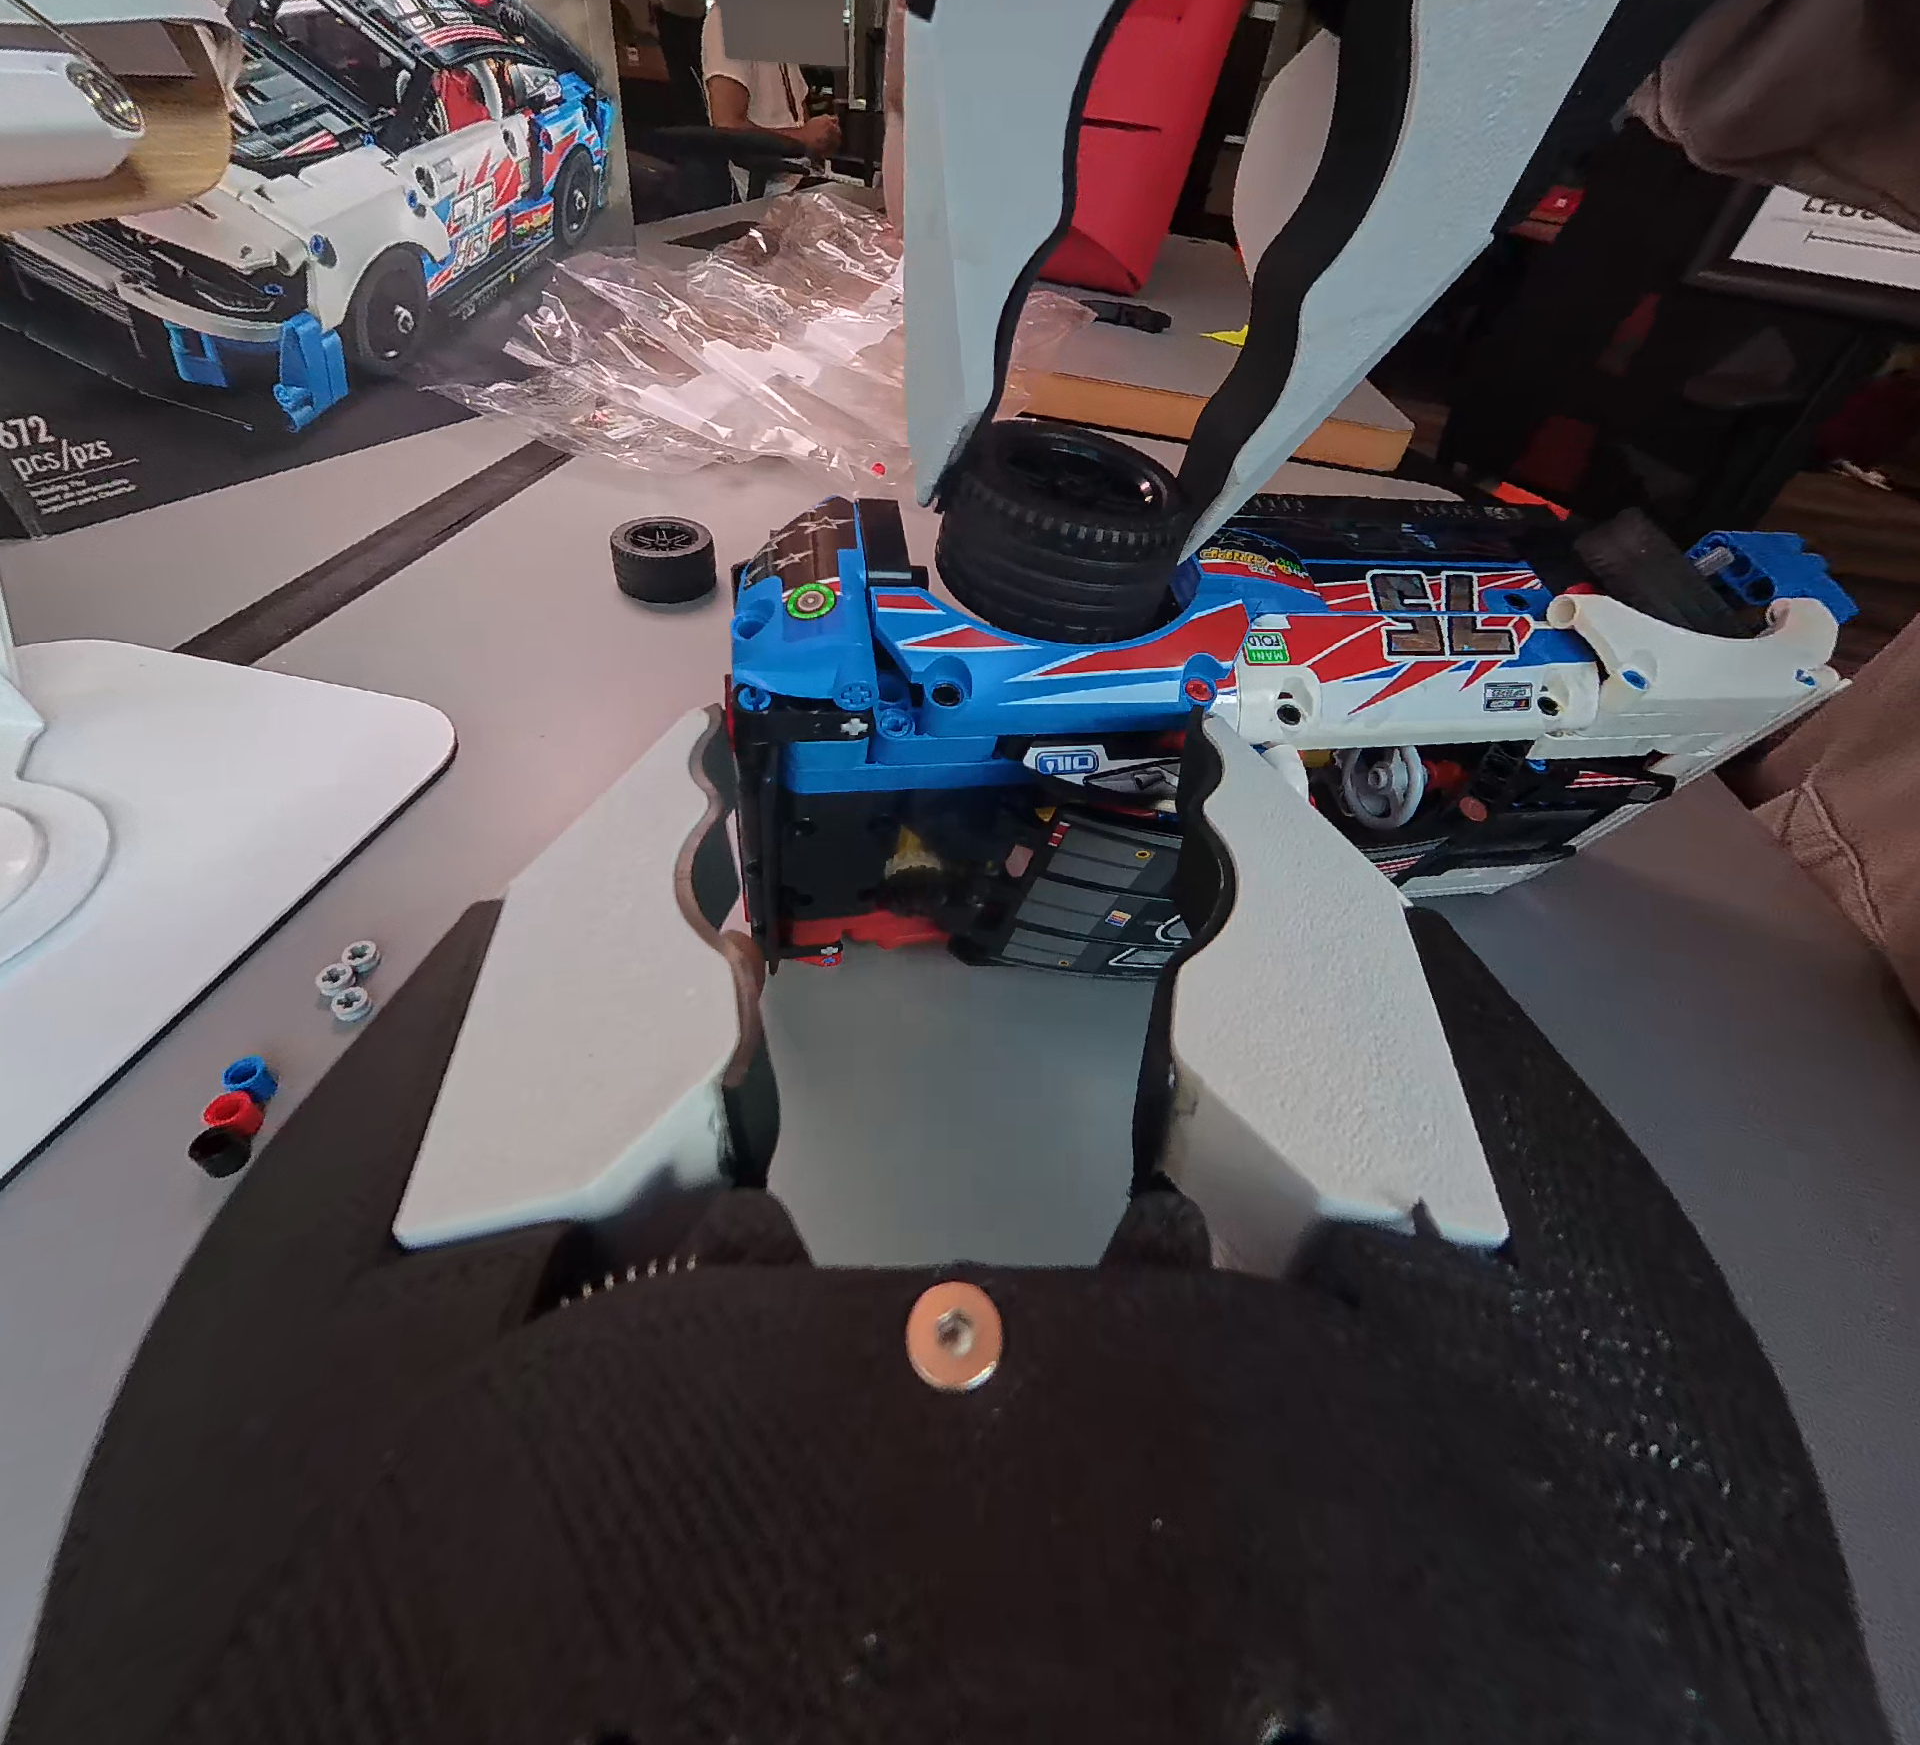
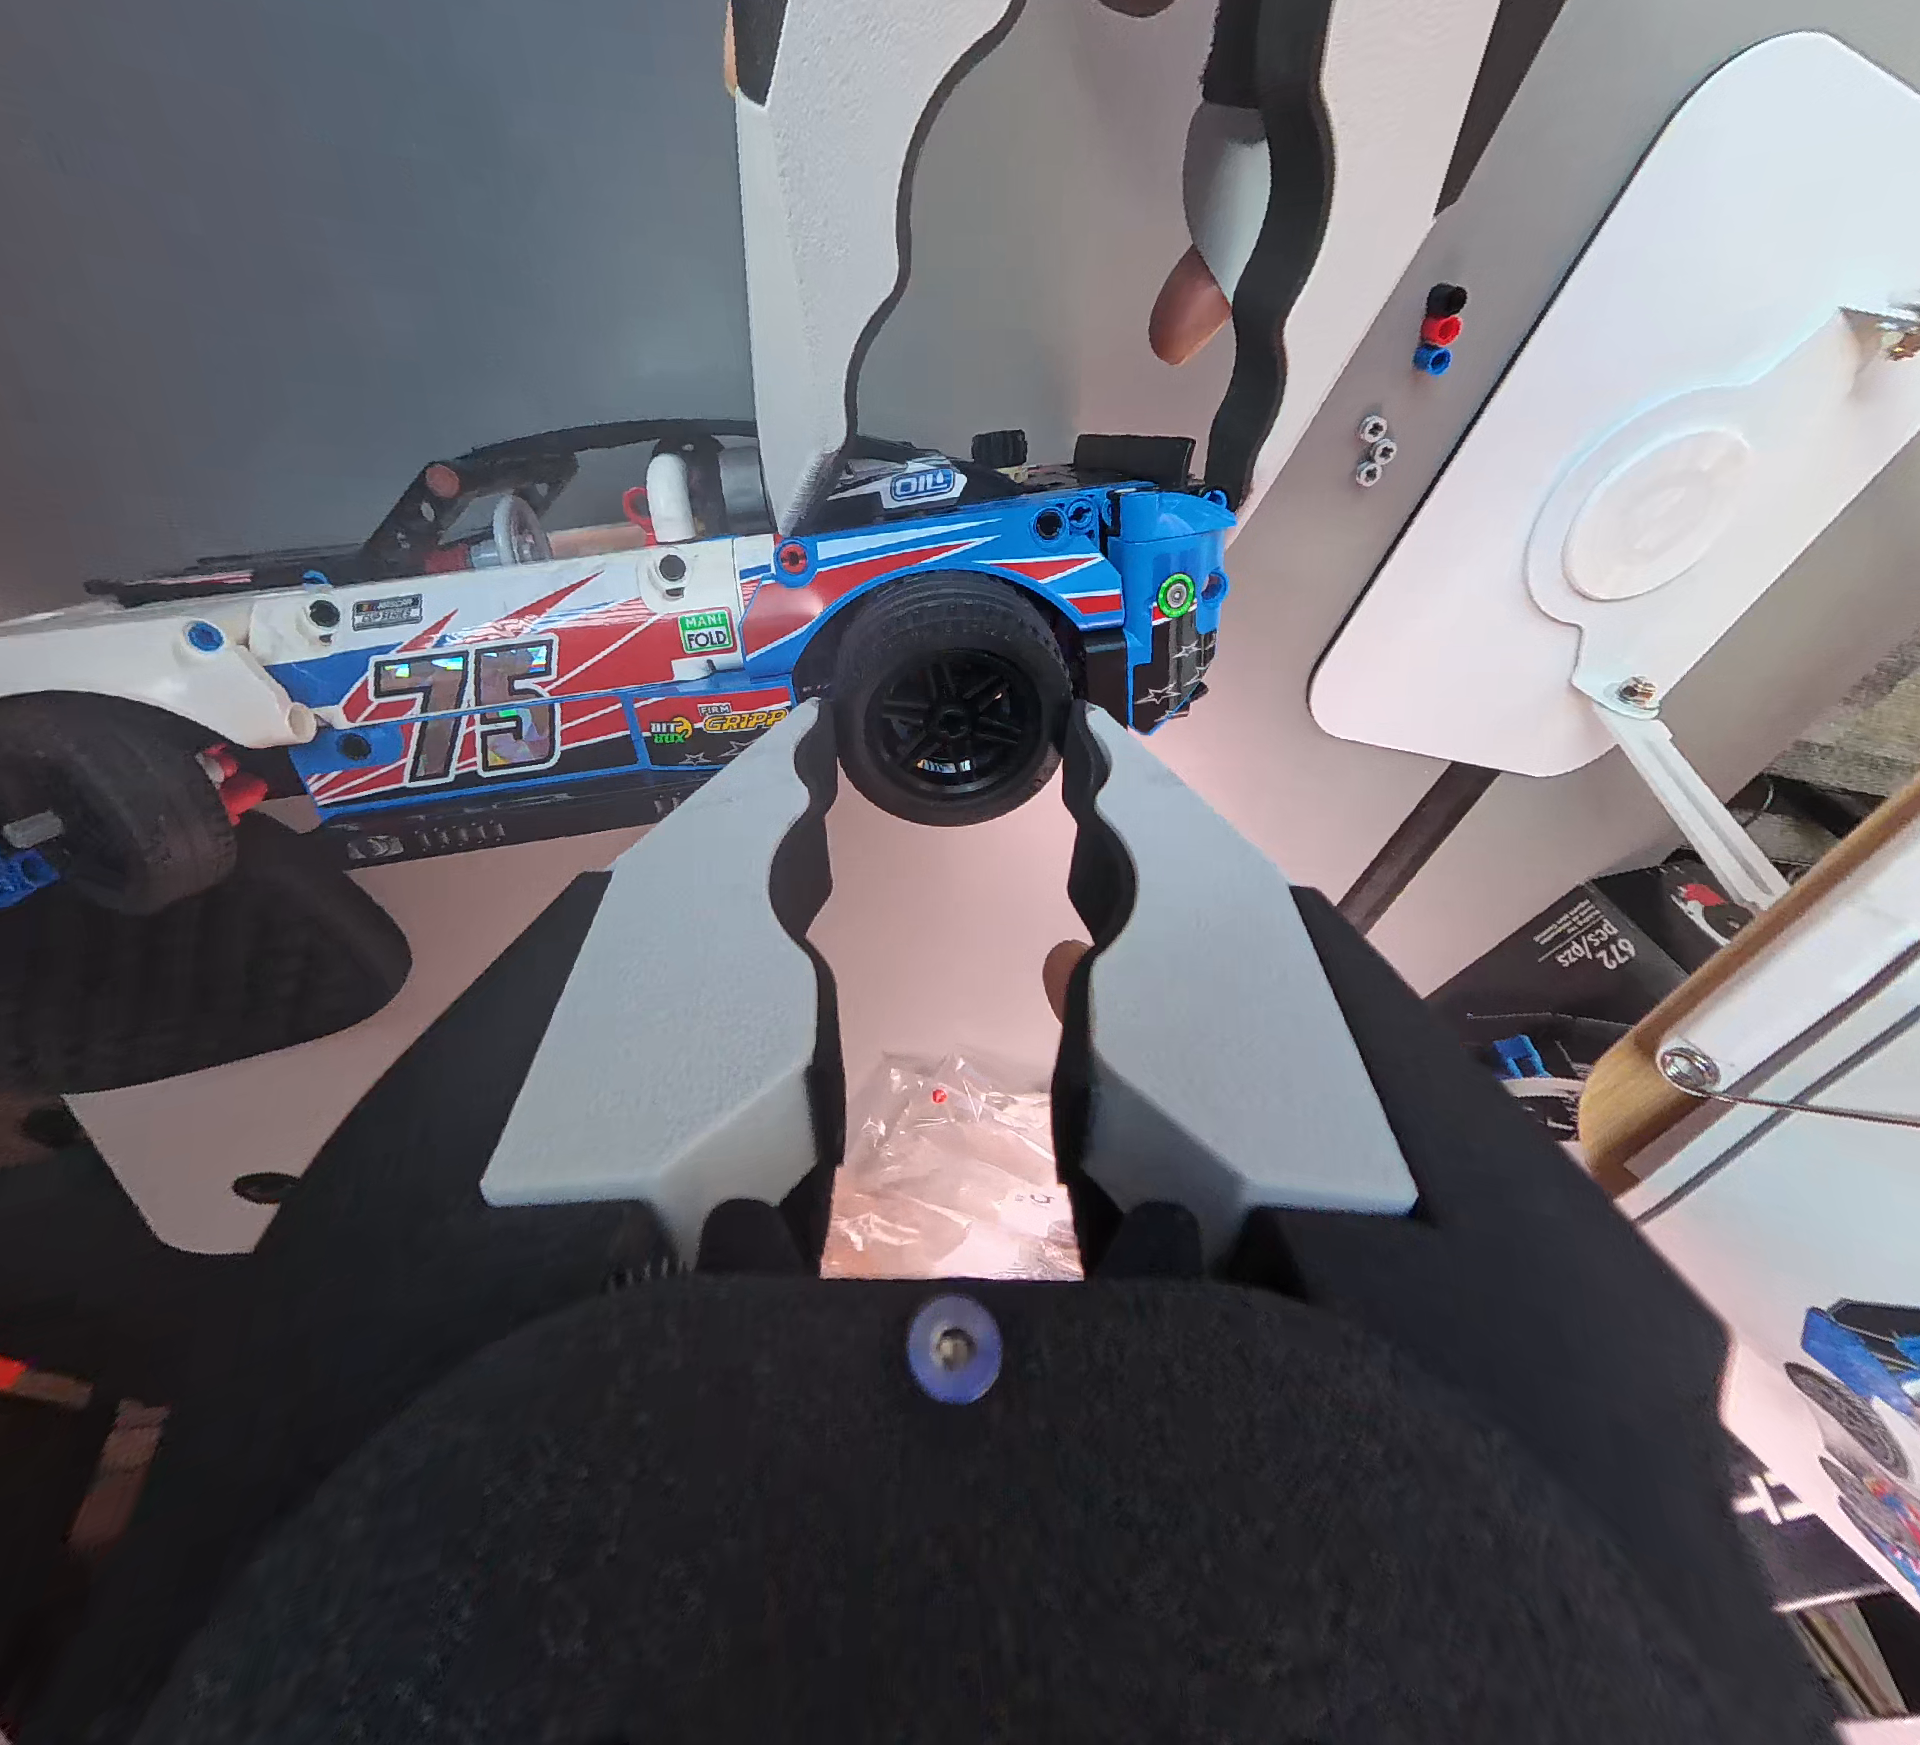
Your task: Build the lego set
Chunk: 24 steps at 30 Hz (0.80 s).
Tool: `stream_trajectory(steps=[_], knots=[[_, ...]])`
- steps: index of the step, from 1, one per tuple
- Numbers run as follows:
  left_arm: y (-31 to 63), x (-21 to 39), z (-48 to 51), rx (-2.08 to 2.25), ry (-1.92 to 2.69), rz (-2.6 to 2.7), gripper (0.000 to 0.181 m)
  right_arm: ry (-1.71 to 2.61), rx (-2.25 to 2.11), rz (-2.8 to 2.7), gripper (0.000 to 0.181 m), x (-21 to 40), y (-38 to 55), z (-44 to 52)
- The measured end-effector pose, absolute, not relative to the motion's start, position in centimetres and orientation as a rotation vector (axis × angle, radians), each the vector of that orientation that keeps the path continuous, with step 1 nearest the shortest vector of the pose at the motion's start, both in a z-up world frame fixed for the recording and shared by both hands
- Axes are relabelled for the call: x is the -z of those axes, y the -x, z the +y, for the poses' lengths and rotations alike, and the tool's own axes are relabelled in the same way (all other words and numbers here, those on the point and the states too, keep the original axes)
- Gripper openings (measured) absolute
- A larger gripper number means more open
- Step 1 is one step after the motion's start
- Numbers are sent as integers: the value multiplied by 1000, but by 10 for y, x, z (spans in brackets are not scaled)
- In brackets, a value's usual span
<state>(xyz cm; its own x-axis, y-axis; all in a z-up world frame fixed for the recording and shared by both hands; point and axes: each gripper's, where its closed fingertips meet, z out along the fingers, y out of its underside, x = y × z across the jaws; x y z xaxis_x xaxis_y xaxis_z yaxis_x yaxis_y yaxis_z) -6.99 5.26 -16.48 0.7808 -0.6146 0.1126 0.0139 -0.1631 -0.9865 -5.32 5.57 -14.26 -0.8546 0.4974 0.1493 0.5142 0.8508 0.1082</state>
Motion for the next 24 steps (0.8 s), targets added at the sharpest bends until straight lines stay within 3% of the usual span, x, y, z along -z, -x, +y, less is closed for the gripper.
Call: stream_trajectory(steps=[8,24], knots=[[71,154,53,577,1608,449,74,612,213,-2975,43,144,52,53],[73,146,52,658,1569,369,69,701,-553,-2805,44,142,58,41]])
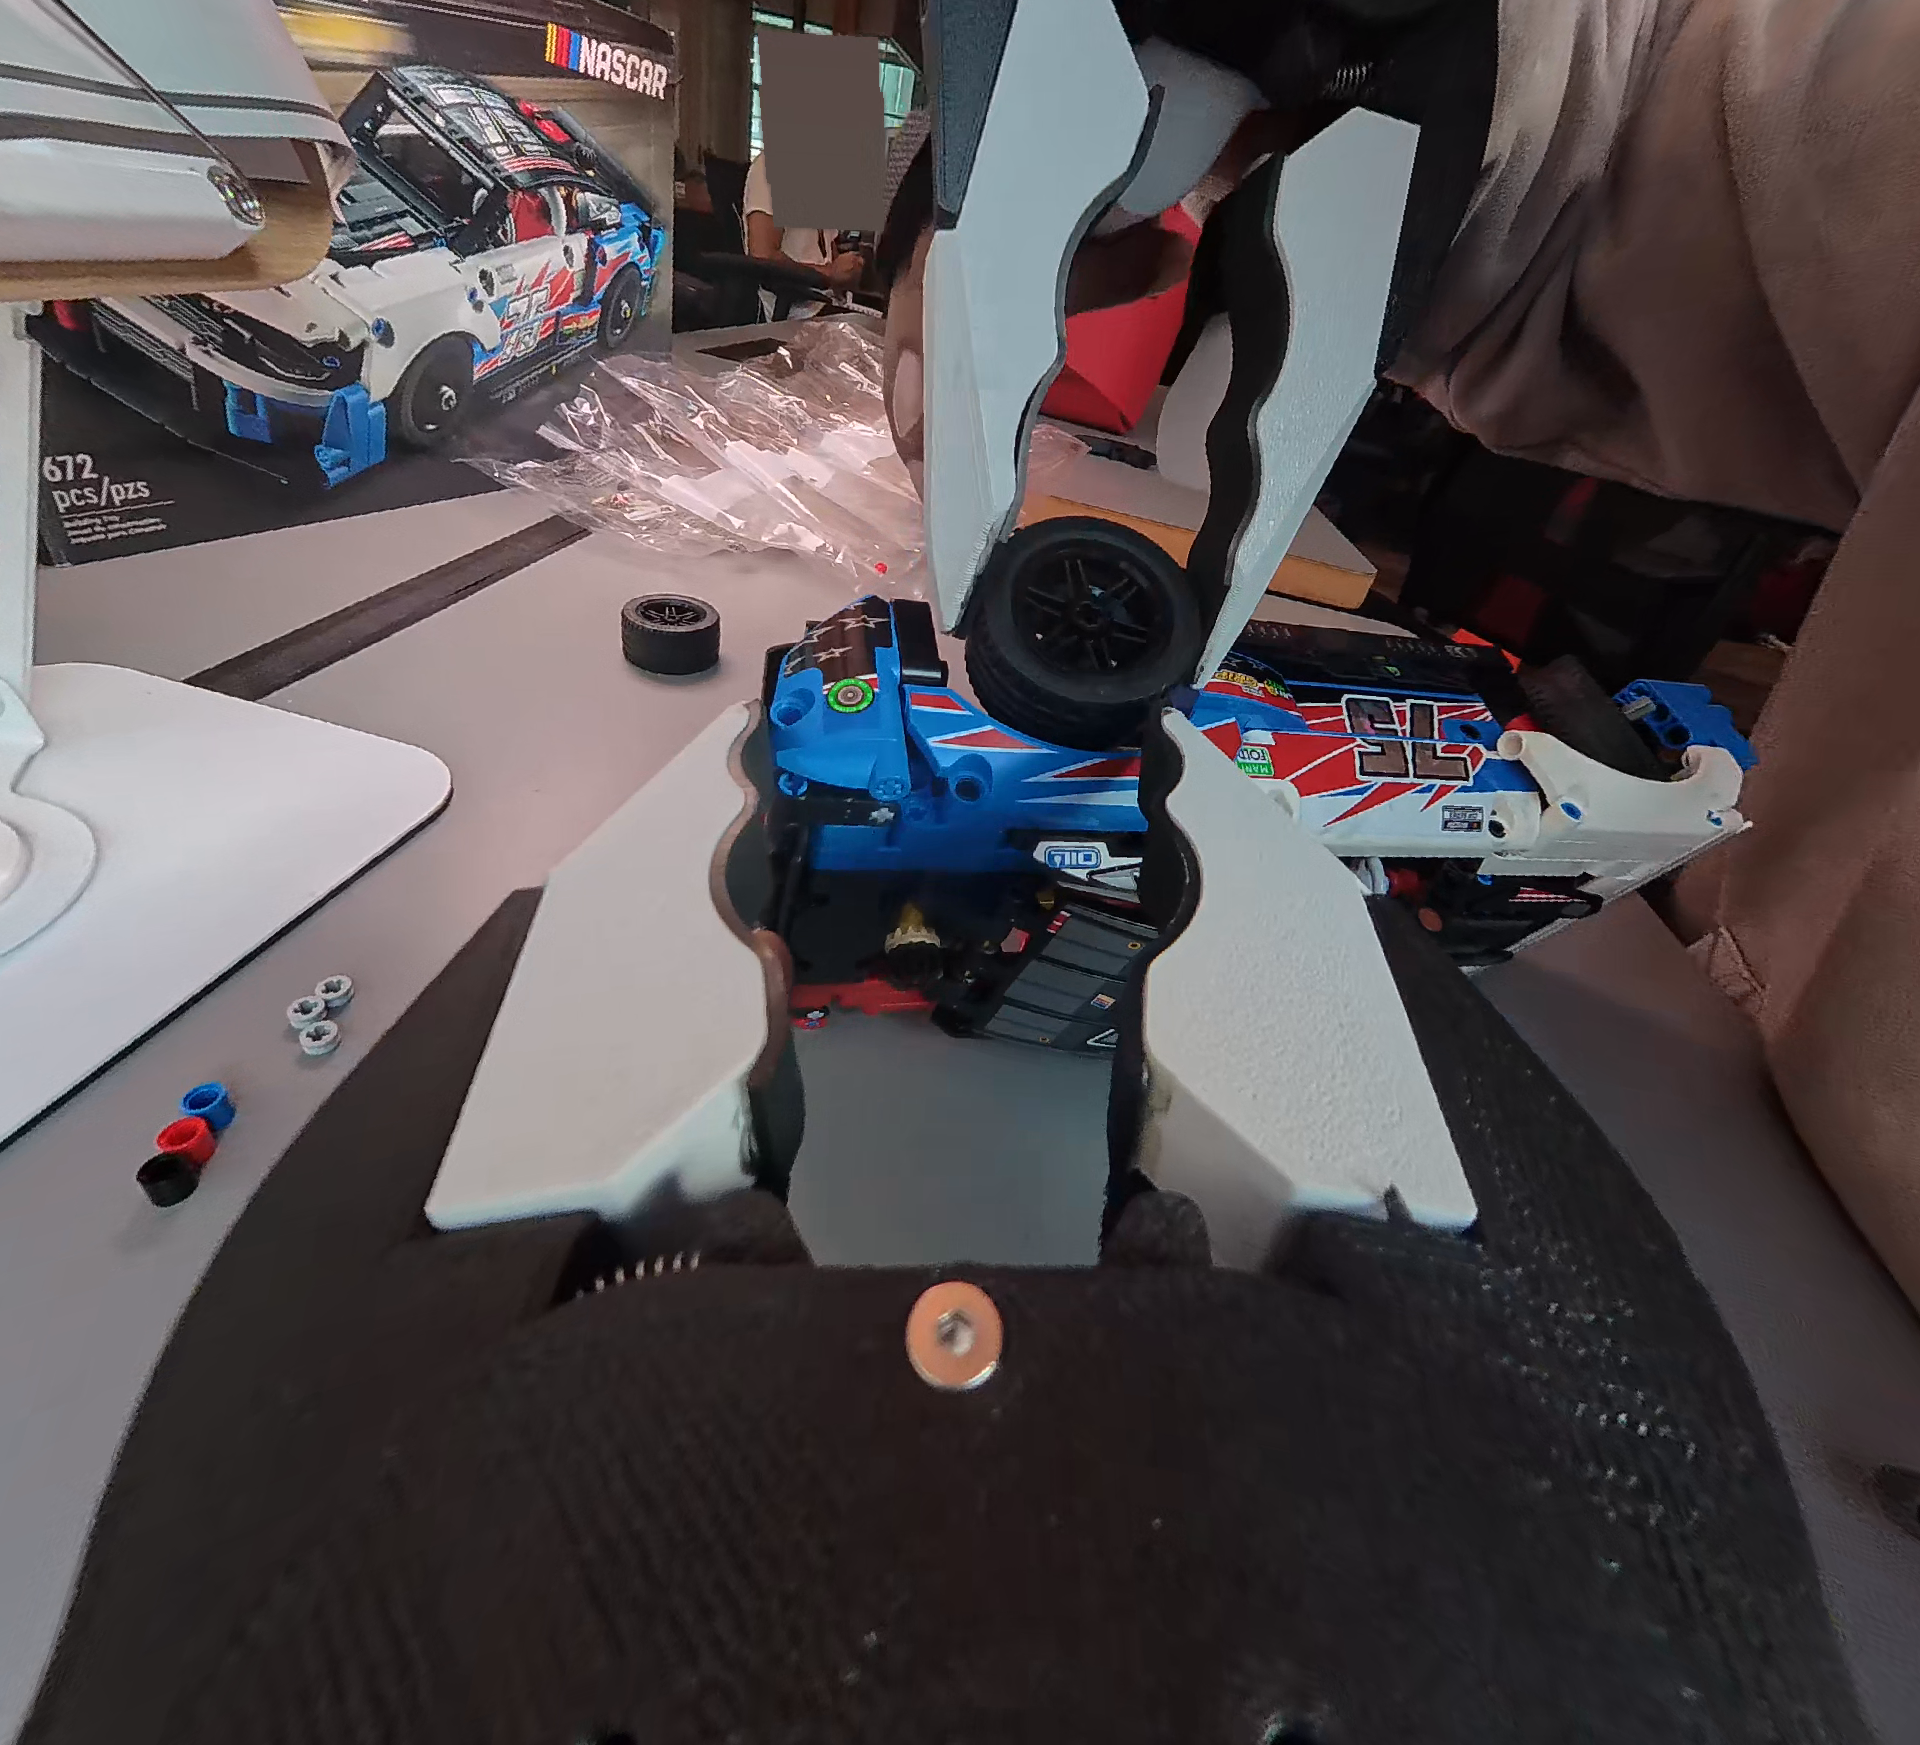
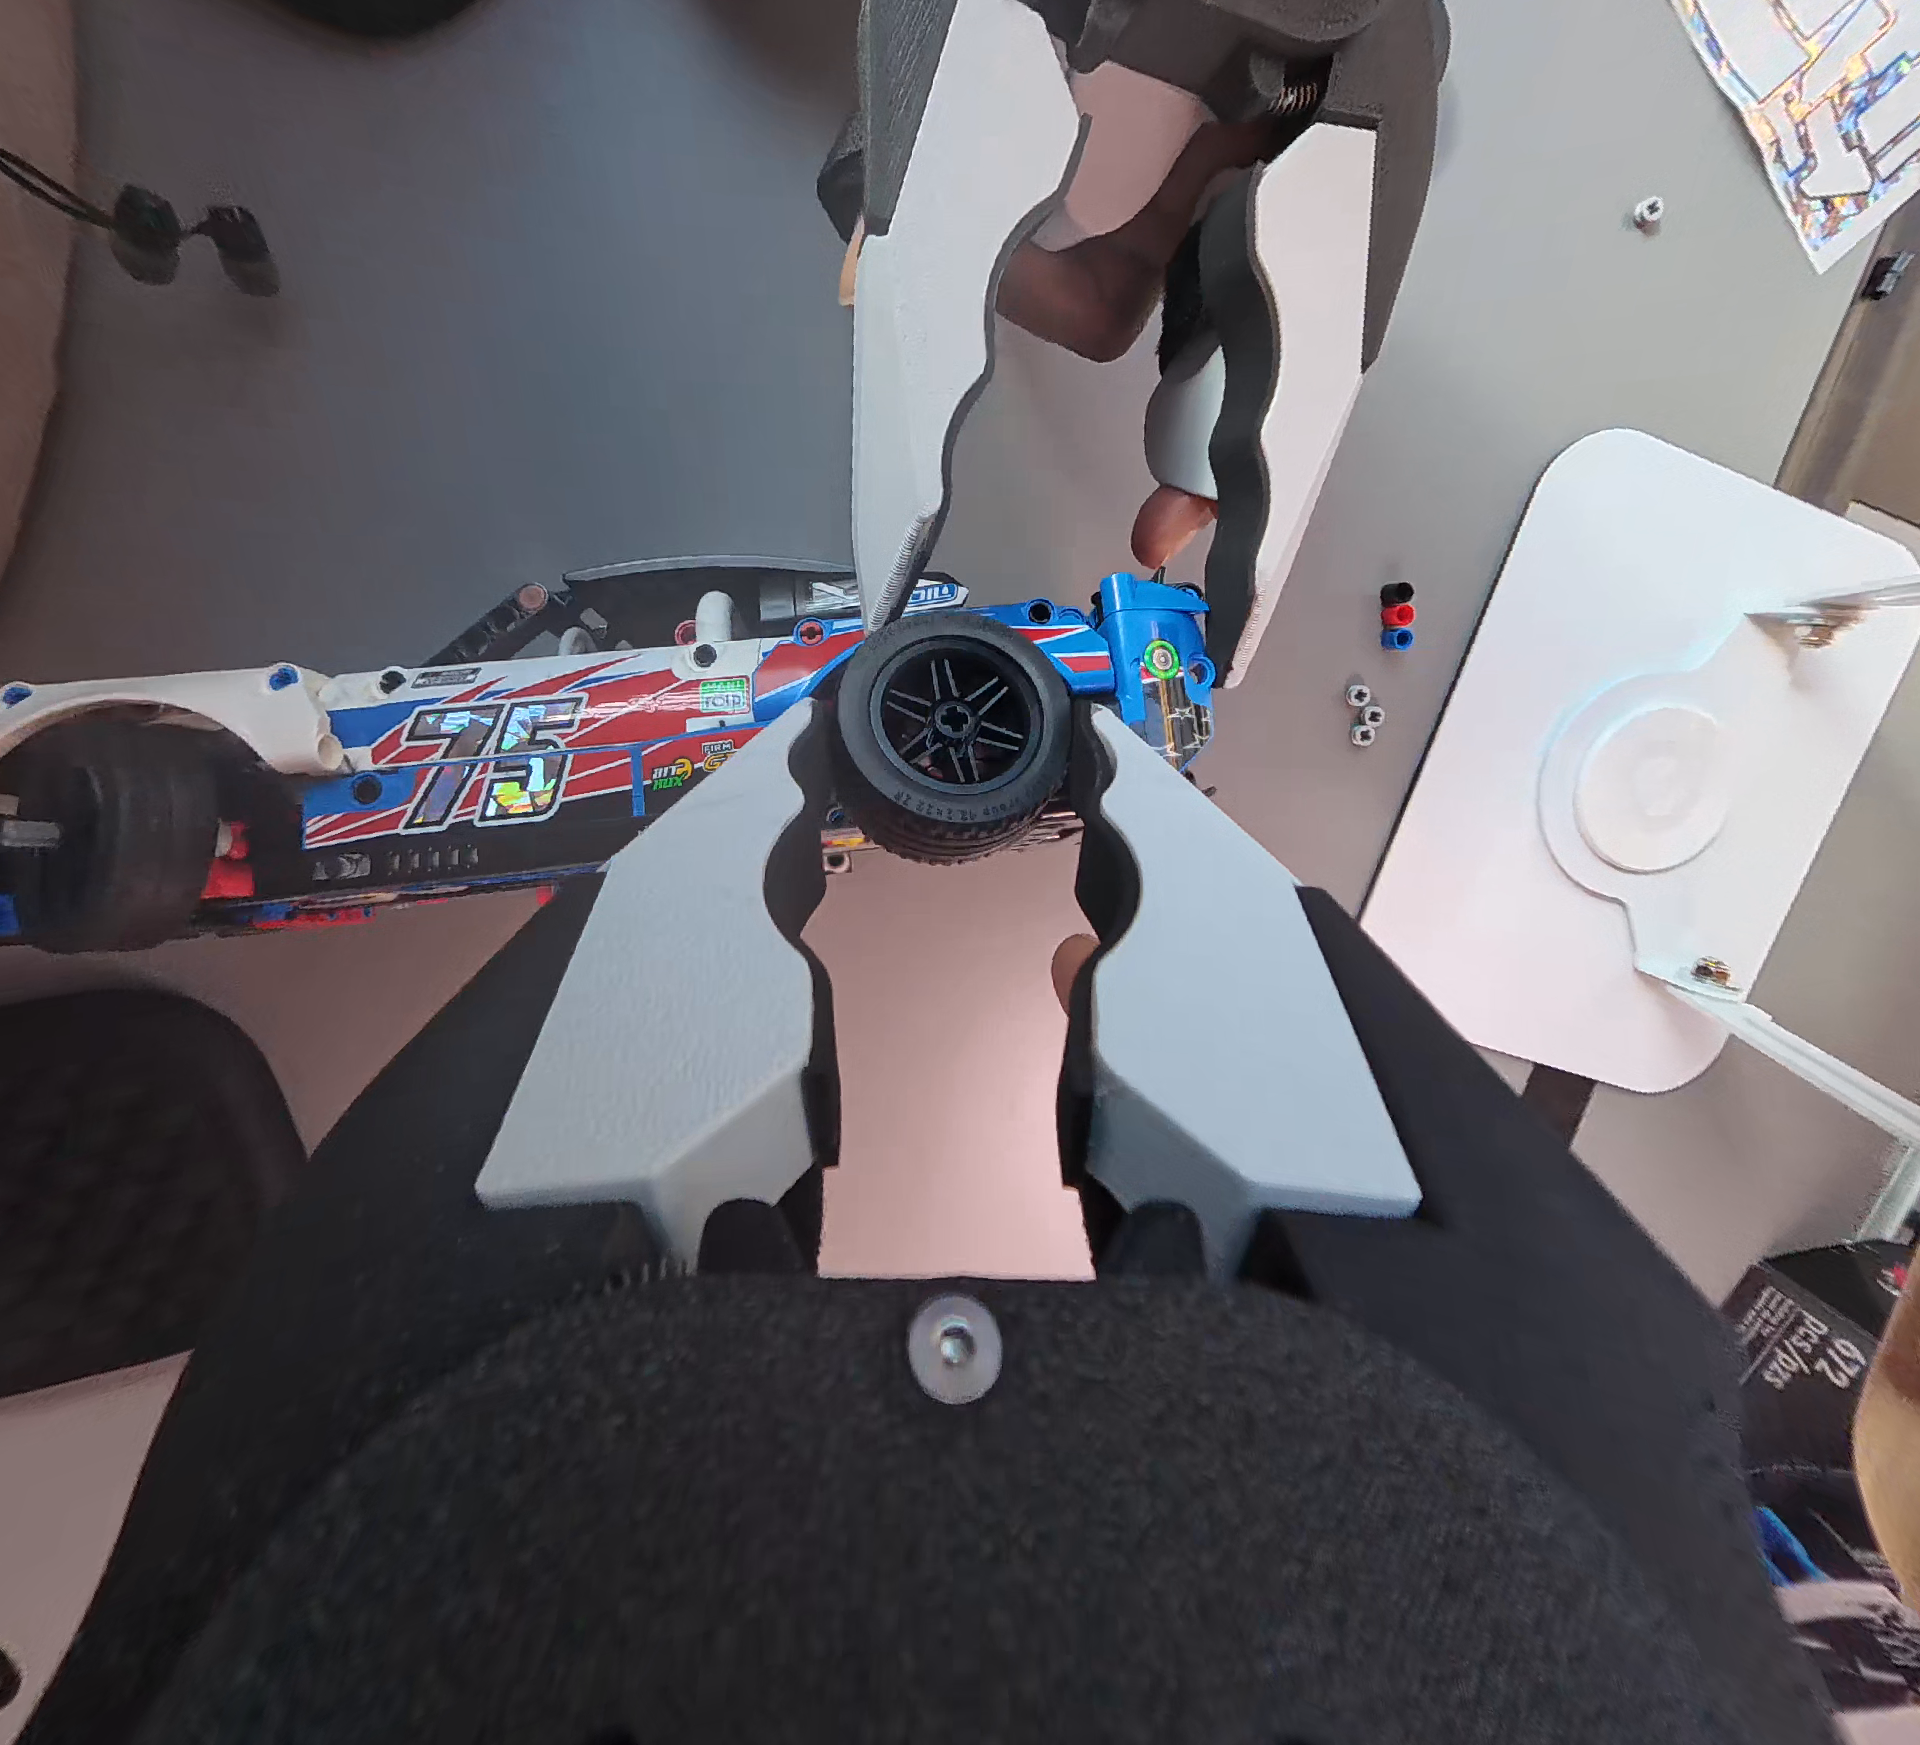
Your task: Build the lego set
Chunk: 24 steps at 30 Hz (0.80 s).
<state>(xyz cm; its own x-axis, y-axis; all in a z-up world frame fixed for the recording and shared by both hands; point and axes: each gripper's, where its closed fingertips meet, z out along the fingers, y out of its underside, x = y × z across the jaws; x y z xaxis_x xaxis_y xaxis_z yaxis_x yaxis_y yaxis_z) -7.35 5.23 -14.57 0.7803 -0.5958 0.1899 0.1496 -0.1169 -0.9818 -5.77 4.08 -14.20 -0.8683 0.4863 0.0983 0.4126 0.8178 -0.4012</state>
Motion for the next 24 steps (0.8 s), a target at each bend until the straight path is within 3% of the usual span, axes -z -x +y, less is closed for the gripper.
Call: stream_trajectory(steps=[11,17,24], knots=[[75,138,51,762,1562,305,68,696,-580,-2559,43,141,57,45],[77,136,57,790,1578,222,53,799,-640,-2593,42,142,55,47],[74,137,61,704,1658,212,51,902,-800,-2542,41,143,55,47]])
